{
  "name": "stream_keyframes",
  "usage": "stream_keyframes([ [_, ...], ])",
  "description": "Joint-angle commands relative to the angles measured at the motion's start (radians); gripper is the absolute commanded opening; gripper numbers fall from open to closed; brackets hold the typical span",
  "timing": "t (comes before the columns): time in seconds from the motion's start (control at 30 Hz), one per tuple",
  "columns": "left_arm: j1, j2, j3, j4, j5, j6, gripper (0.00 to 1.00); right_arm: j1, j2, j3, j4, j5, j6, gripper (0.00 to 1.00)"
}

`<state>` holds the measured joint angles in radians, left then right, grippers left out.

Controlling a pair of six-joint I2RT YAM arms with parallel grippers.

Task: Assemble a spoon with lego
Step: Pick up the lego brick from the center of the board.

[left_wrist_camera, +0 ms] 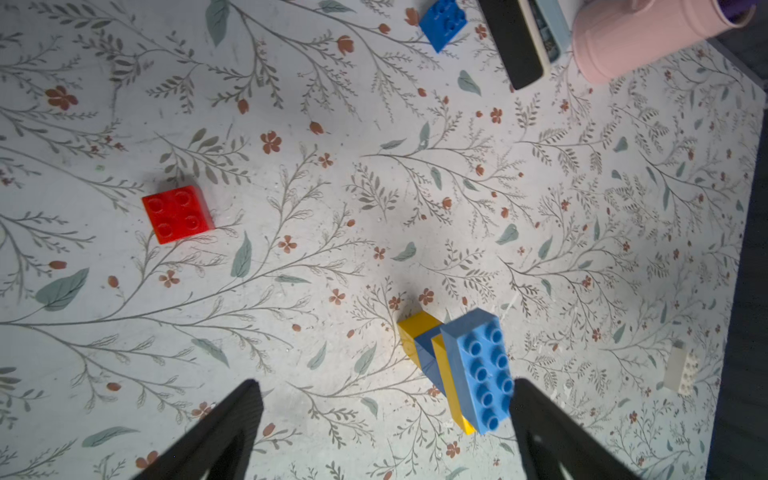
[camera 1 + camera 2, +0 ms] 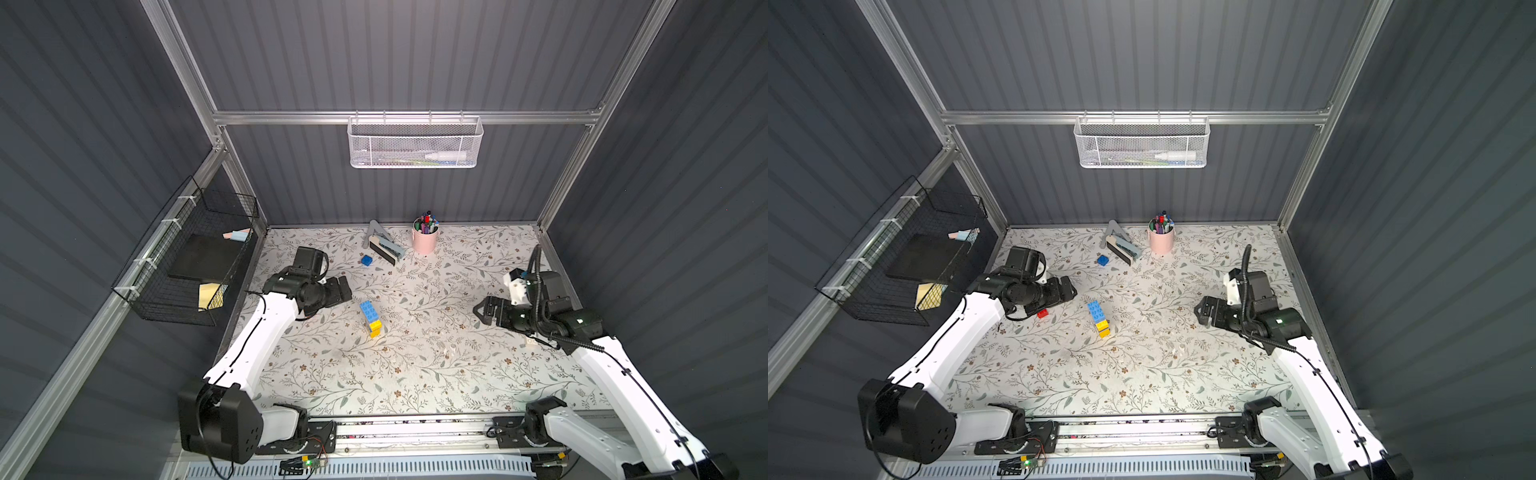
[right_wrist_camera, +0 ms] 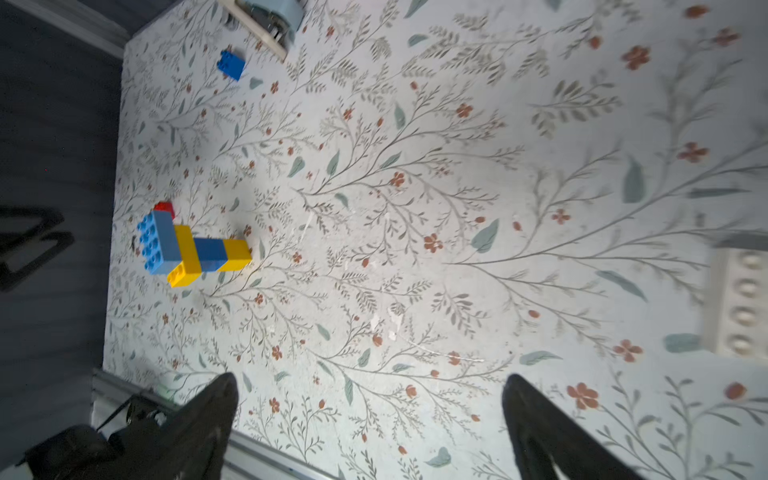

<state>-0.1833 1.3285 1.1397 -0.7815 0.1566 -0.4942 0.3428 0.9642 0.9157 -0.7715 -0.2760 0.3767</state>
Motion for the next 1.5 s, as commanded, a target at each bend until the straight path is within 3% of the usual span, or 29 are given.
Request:
stream_keyframes([
  [0.0, 0.093, 0.040, -0.025, 0.026, -0.009, -0.005, 0.99, 0.107, 0.090, -0.008, 0.101, 0.019, -0.053, 0.99],
  [0.17, 0.120, 0.131, 0.066, -0.020, -0.036, -0.045, 0.99, 0.145, 0.275, 0.171, 0.031, 0.038, -0.032, 0.99],
  [0.33, 0.120, 0.209, 0.124, -0.071, -0.077, -0.089, 0.99, 0.143, 0.328, 0.324, -0.063, 0.069, 0.006, 0.99],
  [0.5, 0.119, 0.206, 0.002, -0.094, -0.152, -0.147, 0.97, 0.143, 0.317, 0.334, -0.065, 0.025, 0.007, 0.99],
  [0.67, 0.106, 0.202, -0.129, 0.038, -0.181, -0.264, 0.95, 0.143, 0.298, 0.357, -0.095, -0.012, -0.040, 0.99],
  [1.03, 0.061, 0.390, -0.112, 0.213, -0.228, -0.347, 0.89, 0.129, 0.389, 0.509, -0.199, -0.068, -0.099, 0.99],
  [1.47, 0.073, 0.426, -0.105, 0.249, -0.262, -0.357, 0.88, 0.122, 0.422, 0.547, -0.211, -0.096, -0.122, 0.99],
])
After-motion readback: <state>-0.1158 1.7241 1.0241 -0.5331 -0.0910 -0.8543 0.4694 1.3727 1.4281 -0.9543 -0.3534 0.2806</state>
